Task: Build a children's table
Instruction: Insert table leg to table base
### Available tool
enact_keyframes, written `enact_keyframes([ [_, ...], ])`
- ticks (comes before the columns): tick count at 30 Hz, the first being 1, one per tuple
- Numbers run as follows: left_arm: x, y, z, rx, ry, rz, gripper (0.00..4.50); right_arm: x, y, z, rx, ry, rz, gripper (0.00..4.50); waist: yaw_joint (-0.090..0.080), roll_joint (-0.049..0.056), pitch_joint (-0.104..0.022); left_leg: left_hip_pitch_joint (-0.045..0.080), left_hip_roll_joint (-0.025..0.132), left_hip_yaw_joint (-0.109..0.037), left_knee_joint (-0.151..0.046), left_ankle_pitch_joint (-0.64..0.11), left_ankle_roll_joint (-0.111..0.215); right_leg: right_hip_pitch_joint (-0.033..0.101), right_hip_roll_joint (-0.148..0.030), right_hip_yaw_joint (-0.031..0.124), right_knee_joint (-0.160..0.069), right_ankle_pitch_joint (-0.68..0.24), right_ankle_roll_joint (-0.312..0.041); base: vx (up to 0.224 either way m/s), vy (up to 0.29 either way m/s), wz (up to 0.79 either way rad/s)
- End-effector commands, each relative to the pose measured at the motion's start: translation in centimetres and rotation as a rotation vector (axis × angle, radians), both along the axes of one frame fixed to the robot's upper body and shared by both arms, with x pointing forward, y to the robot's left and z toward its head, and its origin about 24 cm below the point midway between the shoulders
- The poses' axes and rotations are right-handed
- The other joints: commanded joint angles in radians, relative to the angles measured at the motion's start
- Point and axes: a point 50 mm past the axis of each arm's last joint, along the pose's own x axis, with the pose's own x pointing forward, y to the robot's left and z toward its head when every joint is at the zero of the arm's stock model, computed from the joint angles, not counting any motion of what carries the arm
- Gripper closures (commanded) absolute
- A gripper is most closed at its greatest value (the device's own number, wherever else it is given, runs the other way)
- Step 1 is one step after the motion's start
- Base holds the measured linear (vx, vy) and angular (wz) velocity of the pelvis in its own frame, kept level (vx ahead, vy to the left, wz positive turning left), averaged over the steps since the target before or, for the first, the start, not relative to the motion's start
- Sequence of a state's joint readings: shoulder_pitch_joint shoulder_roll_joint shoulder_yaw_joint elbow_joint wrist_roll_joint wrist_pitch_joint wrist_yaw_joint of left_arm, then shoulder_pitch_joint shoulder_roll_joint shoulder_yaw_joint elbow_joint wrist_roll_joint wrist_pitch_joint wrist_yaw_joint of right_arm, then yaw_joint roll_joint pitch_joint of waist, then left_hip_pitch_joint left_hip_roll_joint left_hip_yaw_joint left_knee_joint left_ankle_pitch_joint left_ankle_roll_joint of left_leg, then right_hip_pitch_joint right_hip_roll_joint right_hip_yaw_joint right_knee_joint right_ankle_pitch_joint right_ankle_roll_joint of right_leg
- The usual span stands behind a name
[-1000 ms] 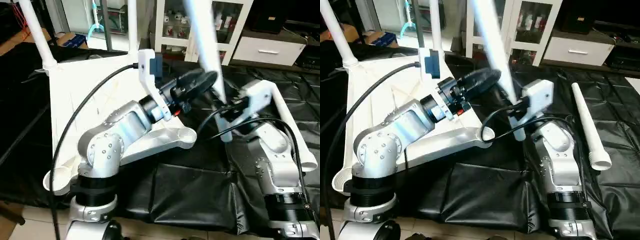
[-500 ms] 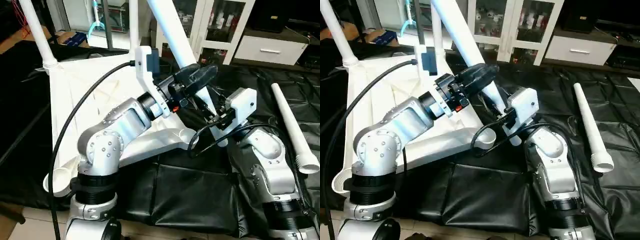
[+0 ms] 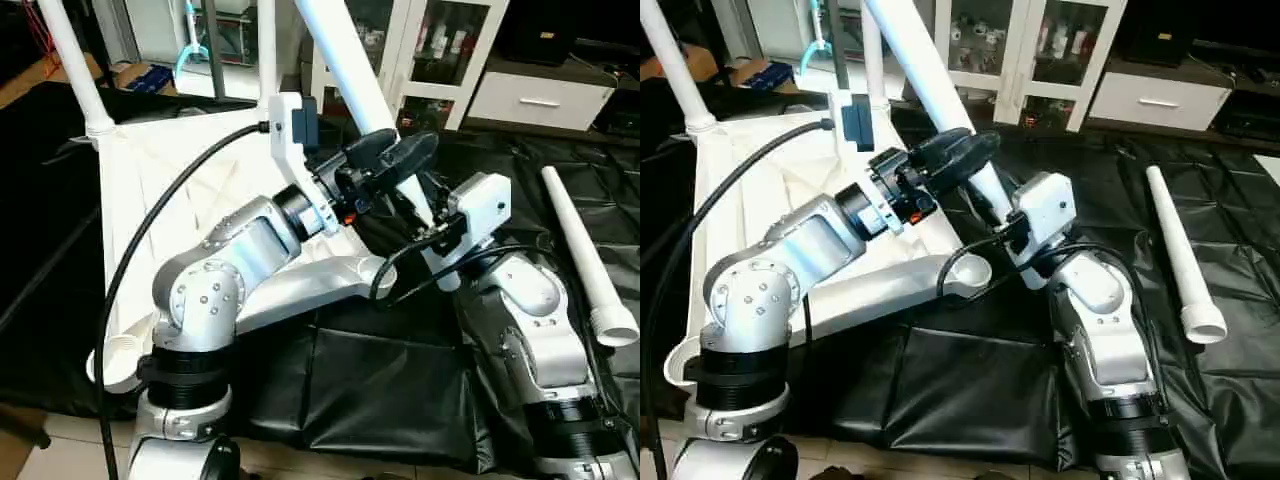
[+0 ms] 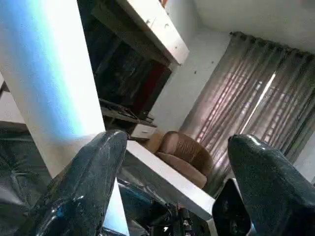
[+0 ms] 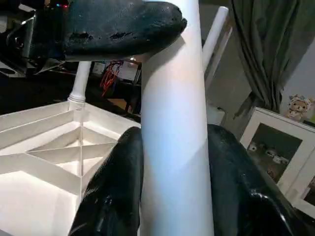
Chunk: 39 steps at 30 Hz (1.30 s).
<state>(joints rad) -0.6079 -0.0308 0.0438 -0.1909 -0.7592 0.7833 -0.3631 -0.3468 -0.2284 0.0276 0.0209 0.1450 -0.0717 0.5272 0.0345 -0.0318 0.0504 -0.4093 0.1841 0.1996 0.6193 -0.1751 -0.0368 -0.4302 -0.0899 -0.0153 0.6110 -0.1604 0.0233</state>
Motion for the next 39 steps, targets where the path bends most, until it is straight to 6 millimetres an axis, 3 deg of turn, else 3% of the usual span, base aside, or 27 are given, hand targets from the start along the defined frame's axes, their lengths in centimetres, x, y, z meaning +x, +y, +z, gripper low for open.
enact_keyframes([
  [1, 0.8, 0.6, -1.2, 0.054, 0.056, 0.078, 0.66, -0.3, -0.2, 2.8, 0.026, -0.135, -0.021, 3.04, 0.001, 0.01, -0.068, 0.028, 0.028, -0.019, -0.082, -0.288, -0.005, 0.048, -0.017, 0.013, -0.073, -0.204, -0.14, 0.0, 0.0, 0.0],
  [12, 1.0, 1.0, -1.5, 0.069, 0.062, 0.113, 0.66, 0.2, -0.9, 4.1, 0.055, -0.173, -0.076, 3.04, -0.001, 0.012, -0.069, 0.03, 0.025, -0.019, -0.081, -0.294, -0.009, 0.048, -0.014, 0.013, -0.073, -0.21, -0.125, 0.0, 0.0, 0.0],
  [15, 1.0, 0.8, -1.4, 0.07, 0.055, 0.107, 0.66, -0.2, -0.4, 4.0, 0.043, -0.18, -0.042, 3.04, 0.0, 0.015, -0.07, 0.031, 0.027, -0.018, -0.081, -0.282, -0.008, 0.046, -0.014, 0.012, -0.072, -0.194, -0.136, 0.0, 0.0, 0.0],
  [25, 0.5, 0.4, -0.1, -0.031, 0.024, 0.042, 0.66, -0.7, 0.7, 2.0, -0.011, -0.093, 0.005, 3.04, 0.0, 0.014, -0.068, 0.03, 0.027, -0.019, -0.084, -0.32, -0.017, 0.045, -0.015, 0.013, -0.076, -0.231, -0.138, 0.0, 0.0, 0.0],
  [35, 0.7, -0.3, -0.9, -0.002, 0.064, 0.054, 0.66, -1.9, 2.6, 0.6, -0.073, -0.06, 0.114, 3.04, -0.002, 0.017, -0.066, 0.029, 0.028, -0.021, -0.085, -0.332, -0.016, 0.043, -0.015, 0.013, -0.079, -0.245, -0.125, 0.0, 0.0, 0.0],
  [36, 0.8, -0.3, -1.2, 0.004, 0.086, 0.07, 0.96, -2.1, 2.9, 0.5, -0.075, -0.062, 0.125, 3.04, -0.002, 0.018, -0.066, 0.029, 0.028, -0.022, -0.085, -0.339, -0.018, 0.043, -0.015, 0.013, -0.08, -0.252, -0.124, 0.0, 0.0, 0.0],
  [39, 1.0, -0.2, -1.3, -0.005, 0.098, 0.086, 1.07, -2.3, 3.1, 0.5, -0.066, -0.067, 0.124, 3.04, -0.001, 0.018, -0.067, 0.028, 0.029, -0.023, -0.087, -0.34, -0.022, 0.044, -0.016, 0.013, -0.079, -0.245, -0.124, 0.0, 0.0, 0.0],
])
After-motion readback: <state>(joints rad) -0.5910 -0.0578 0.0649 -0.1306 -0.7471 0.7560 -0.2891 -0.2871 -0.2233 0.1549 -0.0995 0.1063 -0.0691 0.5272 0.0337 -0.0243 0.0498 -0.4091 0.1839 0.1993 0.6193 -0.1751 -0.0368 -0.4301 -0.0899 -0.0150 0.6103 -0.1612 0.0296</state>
